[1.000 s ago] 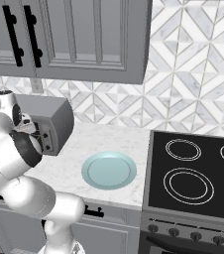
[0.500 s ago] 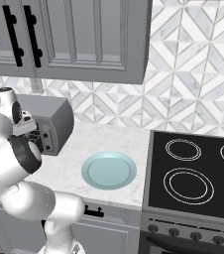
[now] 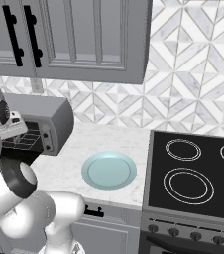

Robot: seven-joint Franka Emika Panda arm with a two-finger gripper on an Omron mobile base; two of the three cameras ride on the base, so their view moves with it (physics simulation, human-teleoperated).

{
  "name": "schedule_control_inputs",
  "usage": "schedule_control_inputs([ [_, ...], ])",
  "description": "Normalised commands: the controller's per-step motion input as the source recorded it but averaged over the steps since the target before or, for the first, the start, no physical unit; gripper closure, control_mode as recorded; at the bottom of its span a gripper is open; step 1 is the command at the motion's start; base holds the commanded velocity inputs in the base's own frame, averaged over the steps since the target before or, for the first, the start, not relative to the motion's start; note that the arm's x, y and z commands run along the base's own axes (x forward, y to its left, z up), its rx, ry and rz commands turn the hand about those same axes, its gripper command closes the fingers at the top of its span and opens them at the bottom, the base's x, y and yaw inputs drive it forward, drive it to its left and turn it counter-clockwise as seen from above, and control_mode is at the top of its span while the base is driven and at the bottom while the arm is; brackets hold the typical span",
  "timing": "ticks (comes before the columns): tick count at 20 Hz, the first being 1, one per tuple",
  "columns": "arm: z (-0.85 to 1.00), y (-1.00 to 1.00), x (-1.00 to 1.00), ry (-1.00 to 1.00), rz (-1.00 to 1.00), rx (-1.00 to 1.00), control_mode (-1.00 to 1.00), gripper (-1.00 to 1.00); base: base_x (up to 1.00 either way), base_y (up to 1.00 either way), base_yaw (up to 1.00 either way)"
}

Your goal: Pick up the kebab skewer and baguette bread, and place them inside the toaster oven. Close the toaster oven door and start by setting the timer.

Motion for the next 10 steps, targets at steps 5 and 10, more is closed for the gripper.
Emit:
schedule_control_inputs([
  [5, -0.06, 0.0, -0.58, 0.0, -0.44, 0.06, -1.0, -1.0, 0.0, 0.0, 0.0],
  [10, -0.21, 0.0, 0.01, 0.03, -0.52, 0.02, -1.0, -1.0, 0.0, 0.0, 0.0],
])
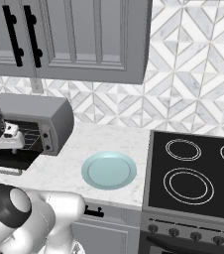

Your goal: Pick up the kebab skewer and baguette bread, and place them inside the toaster oven. Close the toaster oven door and start by setting the timer.

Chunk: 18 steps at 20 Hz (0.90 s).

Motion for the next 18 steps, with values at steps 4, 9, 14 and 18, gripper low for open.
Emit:
schedule_control_inputs([
  [4, -0.38, 0.0, 0.07, 0.0, -0.34, 0.0, -1.0, -1.0, 0.0, 0.0, 0.0],
  [9, -0.26, 0.0, 0.35, 0.0, -0.27, 0.0, -1.0, -1.0, 0.0, 0.0, 0.0],
  [14, -0.13, 0.16, 0.47, -0.02, -0.17, 0.0, -1.0, -1.0, 0.0, 0.0, 0.0],
  [18, -0.03, 0.2, 0.25, -0.01, -0.09, 0.0, -1.0, -1.0, 0.0, 0.0, 0.0],
])
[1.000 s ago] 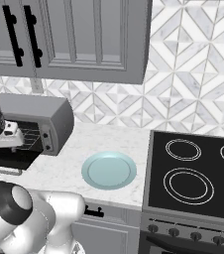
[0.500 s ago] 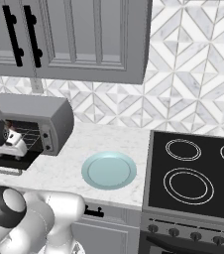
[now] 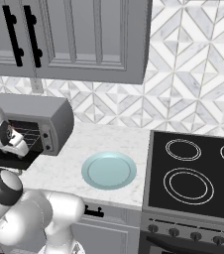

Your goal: Pick up the kebab skewer and baguette bread, and place them inside the toaster oven. Close the toaster oven door and start by setting the timer.

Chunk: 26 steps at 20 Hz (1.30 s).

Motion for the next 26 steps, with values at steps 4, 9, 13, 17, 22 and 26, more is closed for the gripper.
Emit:
schedule_control_inputs([
  [4, -0.19, 0.1, 0.19, -0.02, -0.06, 0.0, -1.0, -1.0, 0.0, 0.0, 0.0],
  [9, -0.35, 0.0, 0.21, -0.02, -0.04, 0.0, -1.0, -1.0, 0.0, 0.0, 0.0],
  [13, -0.11, 0.0, 0.57, -0.02, -0.05, 0.0, -1.0, -1.0, 0.0, 0.0, 0.0],
  [17, 0.0, 0.0, 0.54, 0.0, -0.11, 0.0, -1.0, -1.0, 0.0, 0.0, 0.0],
  [22, -0.02, 0.03, 0.39, -0.01, -0.14, 0.0, -1.0, -1.0, 0.0, 0.0, 0.0],
  [26, 0.0, 0.15, 0.36, -0.03, -0.17, 0.0, -1.0, -1.0, 0.0, 0.0, 0.0],
])
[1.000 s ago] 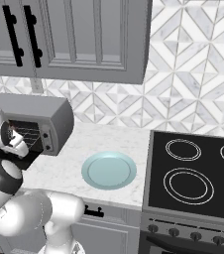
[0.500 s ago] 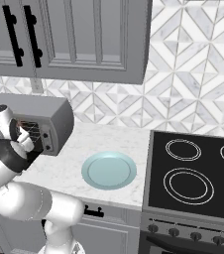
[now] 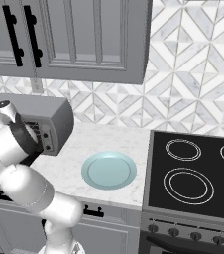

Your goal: Pick up the kebab skewer and baguette bread, and place them inside the toaster oven. Close the toaster oven door and start by setting the timer.

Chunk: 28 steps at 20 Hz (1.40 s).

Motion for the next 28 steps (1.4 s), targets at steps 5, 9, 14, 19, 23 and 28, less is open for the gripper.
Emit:
schedule_control_inputs([
  [5, 0.0, 0.04, 0.04, 0.0, -0.15, 0.0, -1.0, -1.0, 0.0, 0.0, 0.0],
  [9, 0.02, 0.01, -0.7, 0.0, -0.03, 0.0, -1.0, -1.0, 0.0, 0.0, 0.0],
  [14, 0.24, -0.04, -1.0, 0.0, 0.03, 0.01, -1.0, -1.0, 0.0, 0.0, 0.0],
  [19, 0.19, -0.04, -1.0, 0.02, 0.15, 0.04, -1.0, -1.0, 0.0, 0.0, 0.0],
  [23, 0.01, -0.12, -1.0, 0.07, 0.26, 0.04, -1.0, -1.0, 0.0, 0.0, 0.0],
  [28, 0.0, -0.03, -0.88, 0.15, 0.25, 0.01, -1.0, -1.0, 0.0, 0.0, 0.0],
])
